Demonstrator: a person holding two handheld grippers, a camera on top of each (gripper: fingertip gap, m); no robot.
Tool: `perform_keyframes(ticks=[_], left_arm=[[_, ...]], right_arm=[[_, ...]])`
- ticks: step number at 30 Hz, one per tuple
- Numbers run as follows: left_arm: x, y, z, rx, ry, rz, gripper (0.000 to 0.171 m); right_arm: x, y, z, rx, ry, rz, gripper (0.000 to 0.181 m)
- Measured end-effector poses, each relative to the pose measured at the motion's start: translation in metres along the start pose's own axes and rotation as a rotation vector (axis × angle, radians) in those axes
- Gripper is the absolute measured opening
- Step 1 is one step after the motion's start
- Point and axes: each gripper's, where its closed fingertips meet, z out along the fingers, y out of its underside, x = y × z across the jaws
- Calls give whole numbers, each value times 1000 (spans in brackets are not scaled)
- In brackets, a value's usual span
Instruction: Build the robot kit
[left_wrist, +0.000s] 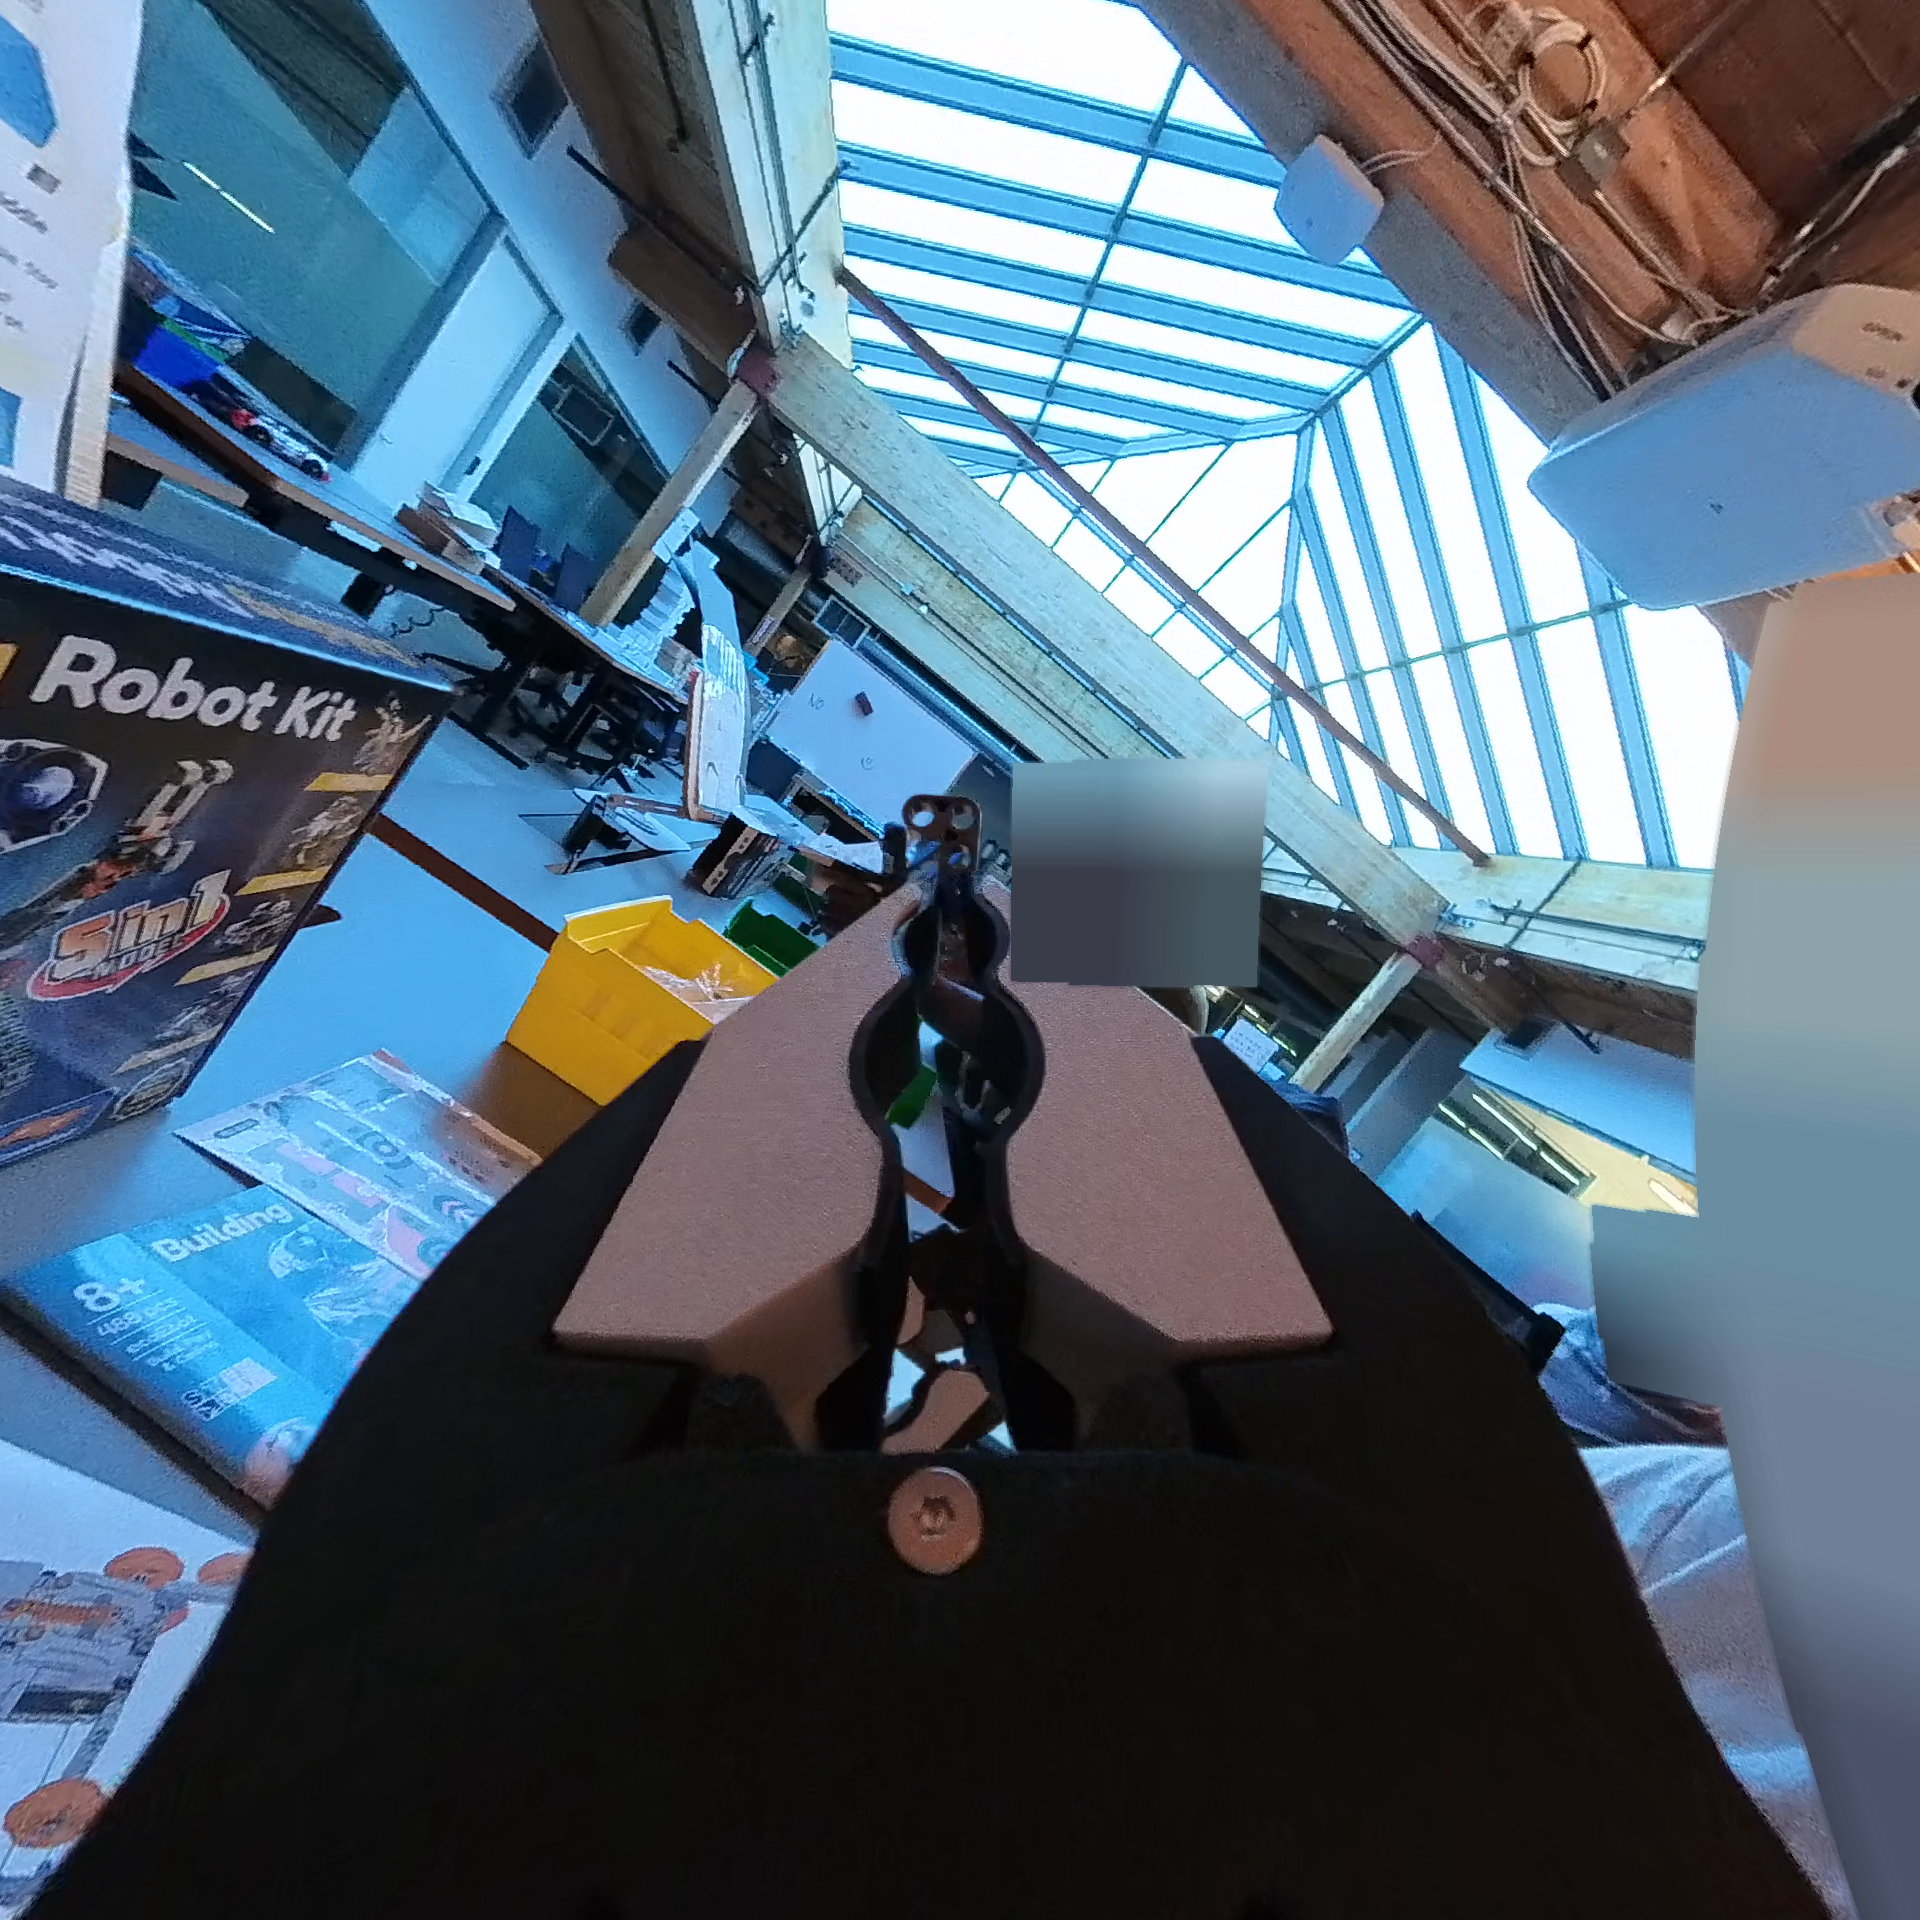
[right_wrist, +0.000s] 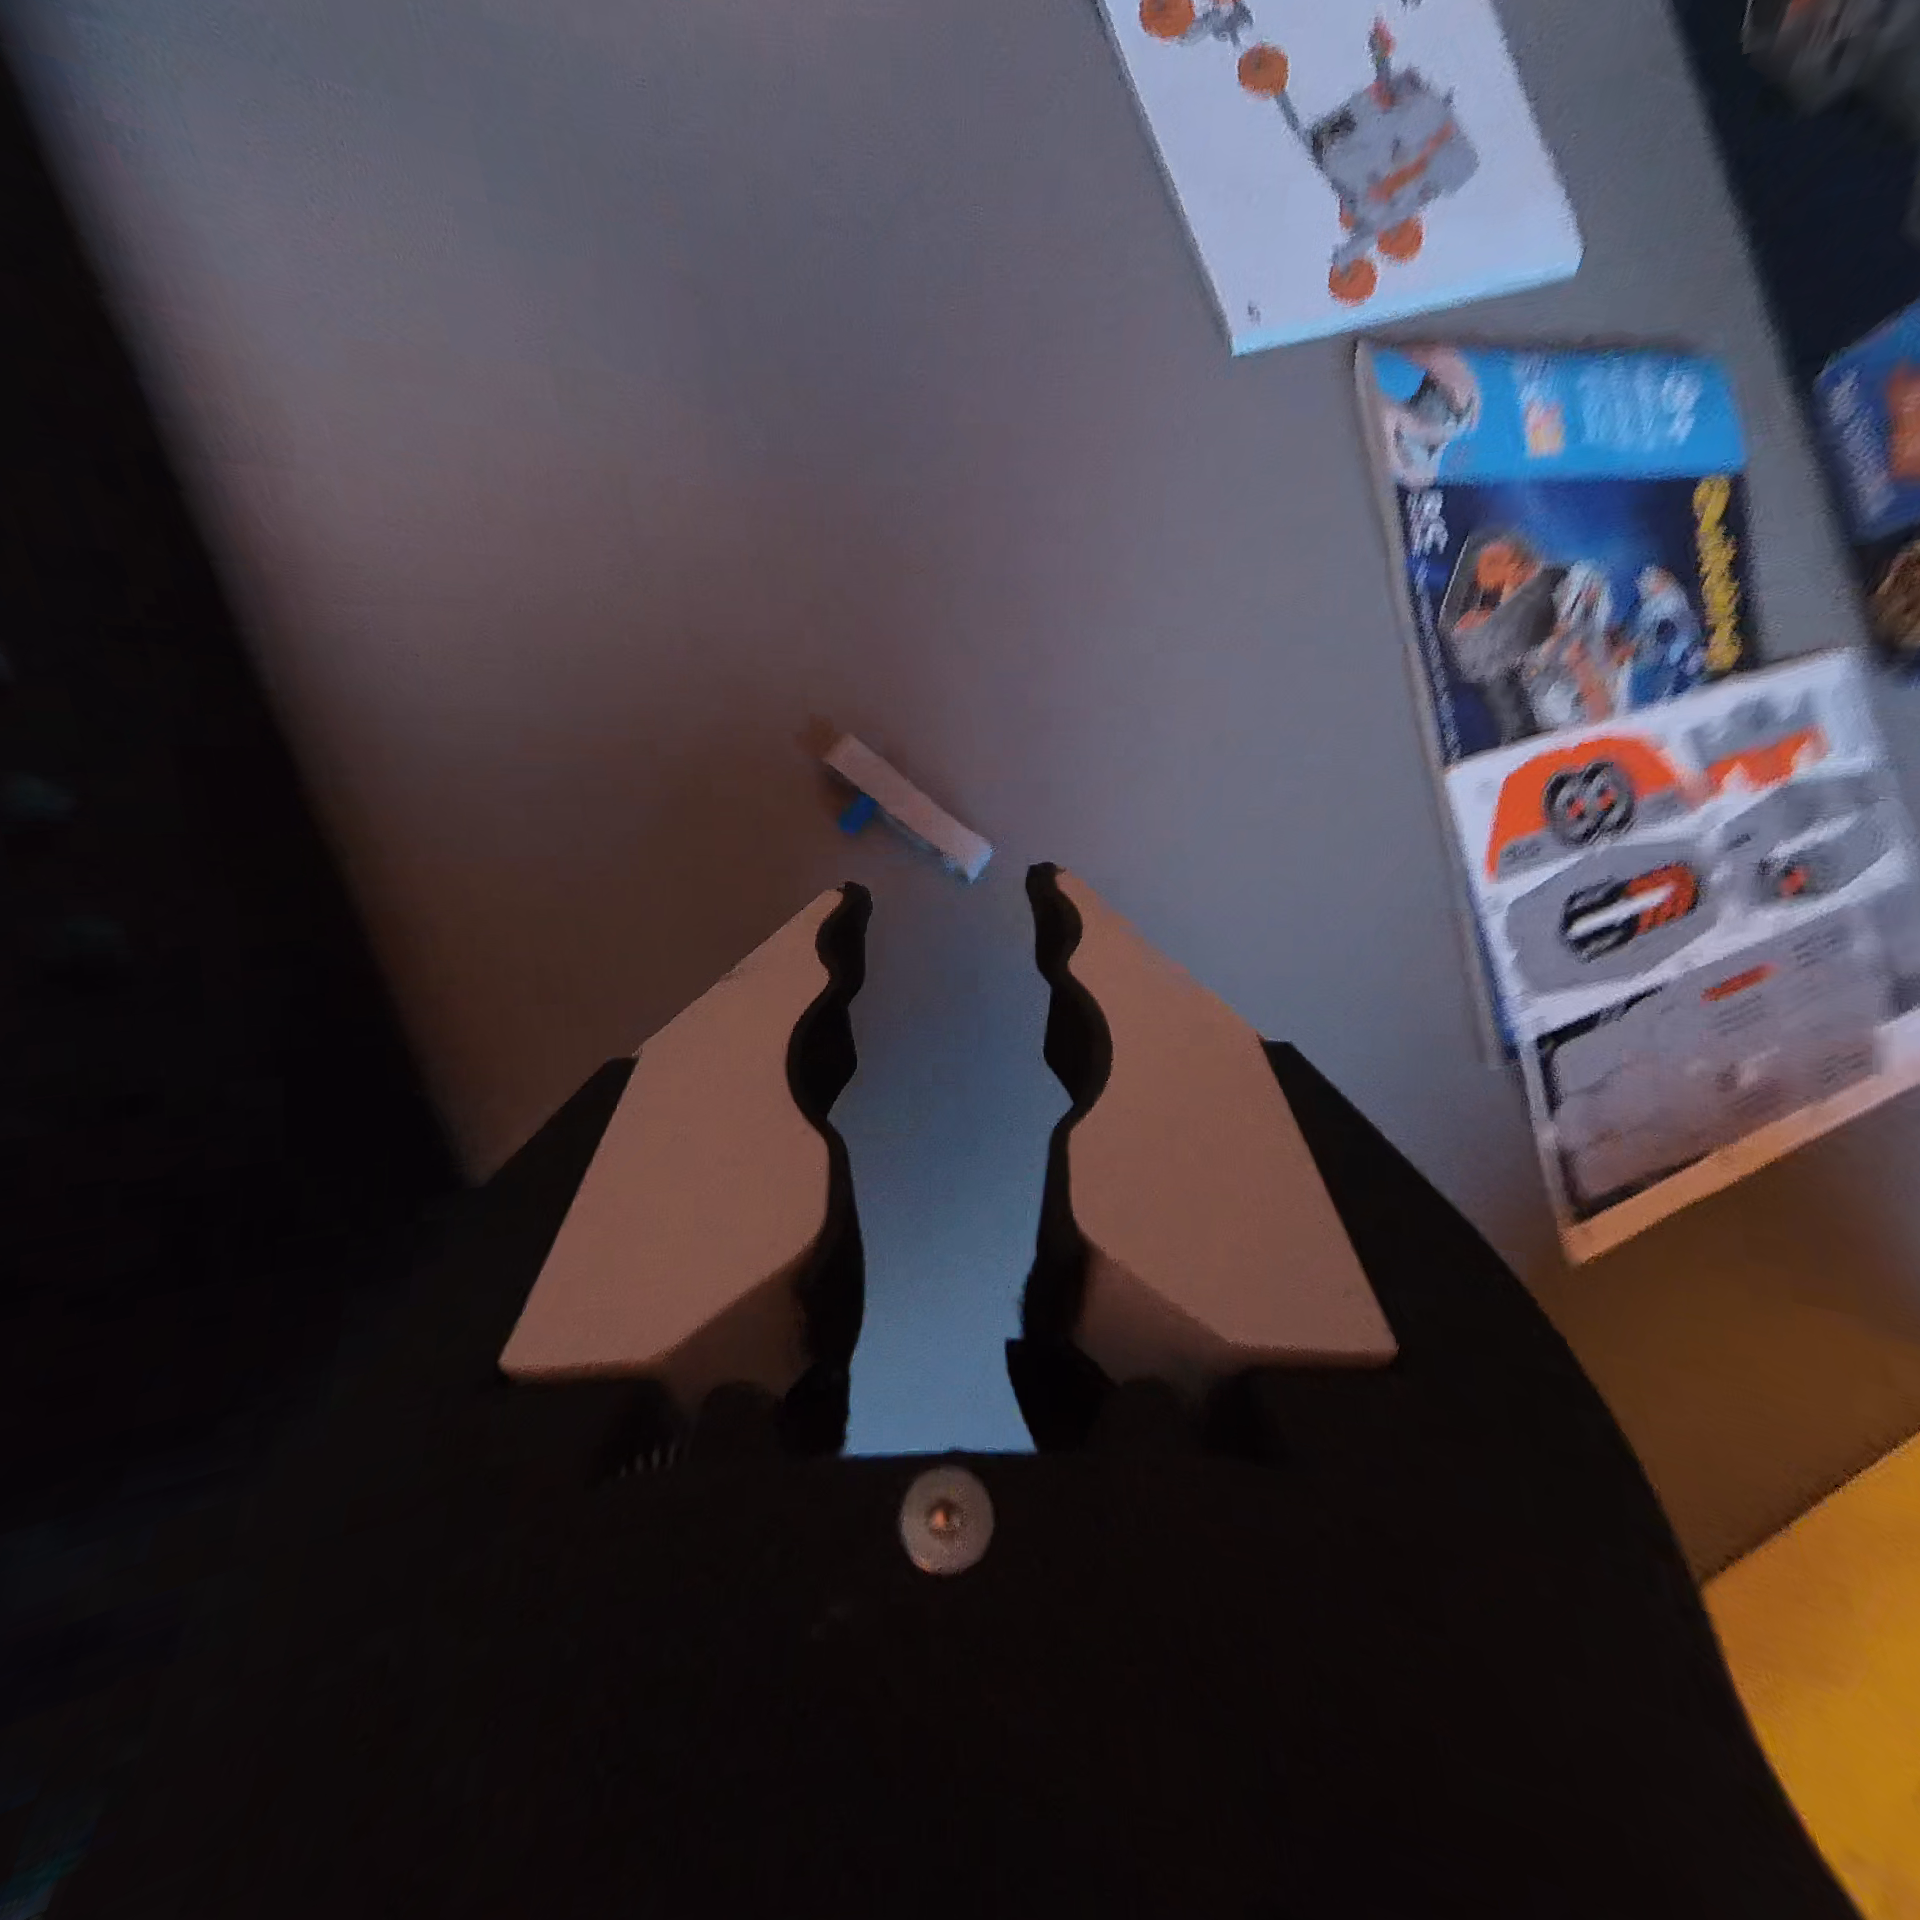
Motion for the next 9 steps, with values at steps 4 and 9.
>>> perform_keyframes(ticks=[4, 9], left_arm=[[4, 3, 3, -23, 9, 15, 1], [7, 3, 1, -30, 5, 27, 1]], right_arm=[[-7, -2, 17, -3, -197, 19, 33], [-25, 4, 9, -75, -349, 122, 23]])
